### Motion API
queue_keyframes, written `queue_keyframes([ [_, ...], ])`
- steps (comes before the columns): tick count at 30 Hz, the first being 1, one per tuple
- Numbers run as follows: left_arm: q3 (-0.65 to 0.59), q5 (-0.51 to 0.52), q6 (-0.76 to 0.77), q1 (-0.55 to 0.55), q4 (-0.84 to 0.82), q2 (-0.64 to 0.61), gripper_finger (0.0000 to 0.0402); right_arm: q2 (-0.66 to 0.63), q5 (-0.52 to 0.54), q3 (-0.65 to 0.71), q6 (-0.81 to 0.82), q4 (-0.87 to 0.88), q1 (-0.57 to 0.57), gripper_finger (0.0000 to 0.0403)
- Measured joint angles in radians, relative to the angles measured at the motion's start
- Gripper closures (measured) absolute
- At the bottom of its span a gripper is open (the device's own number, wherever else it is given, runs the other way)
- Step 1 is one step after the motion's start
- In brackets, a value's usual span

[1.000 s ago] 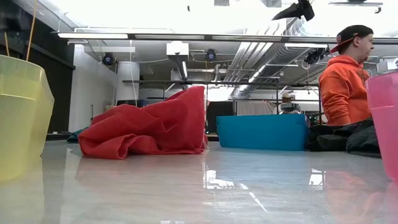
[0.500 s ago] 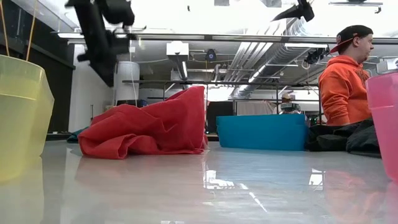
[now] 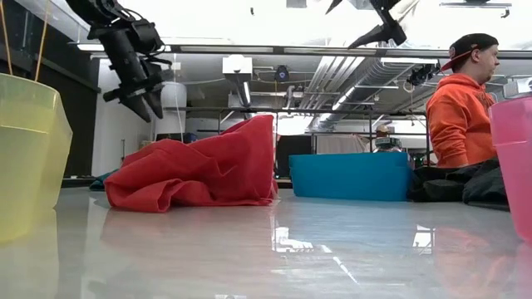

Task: Sort spices by type
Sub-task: Put the gold seasoning bottle into the yellow bin

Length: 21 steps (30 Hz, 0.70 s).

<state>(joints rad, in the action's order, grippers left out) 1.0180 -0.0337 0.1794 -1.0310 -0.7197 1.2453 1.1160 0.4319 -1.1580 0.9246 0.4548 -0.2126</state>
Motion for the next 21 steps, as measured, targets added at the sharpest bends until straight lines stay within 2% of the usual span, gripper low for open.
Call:
queue_keyframes([
  [7, 0.0, -0.006, 0.045, 0.0, -0.014, 0.0, 0.0126, -0.036, -0.242, 0.0, -0.179, -0.011, -0.133, 0.002],
  [11, 0.0, 0.033, 0.101, 0.0, -0.011, 0.0, 0.008, -0.042, -0.365, 0.0, -0.226, -0.011, -0.215, 0.002],
  [15, 0.0, 0.124, 0.107, 0.004, 0.032, 0.006, 0.0054, -0.042, -0.444, 0.0, -0.251, -0.011, -0.273, 0.002],
  [21, 0.0, 0.207, 0.106, 0.003, 0.075, 0.096, 0.0047, -0.042, -0.452, 0.0, -0.248, -0.011, -0.319, 0.002],
])
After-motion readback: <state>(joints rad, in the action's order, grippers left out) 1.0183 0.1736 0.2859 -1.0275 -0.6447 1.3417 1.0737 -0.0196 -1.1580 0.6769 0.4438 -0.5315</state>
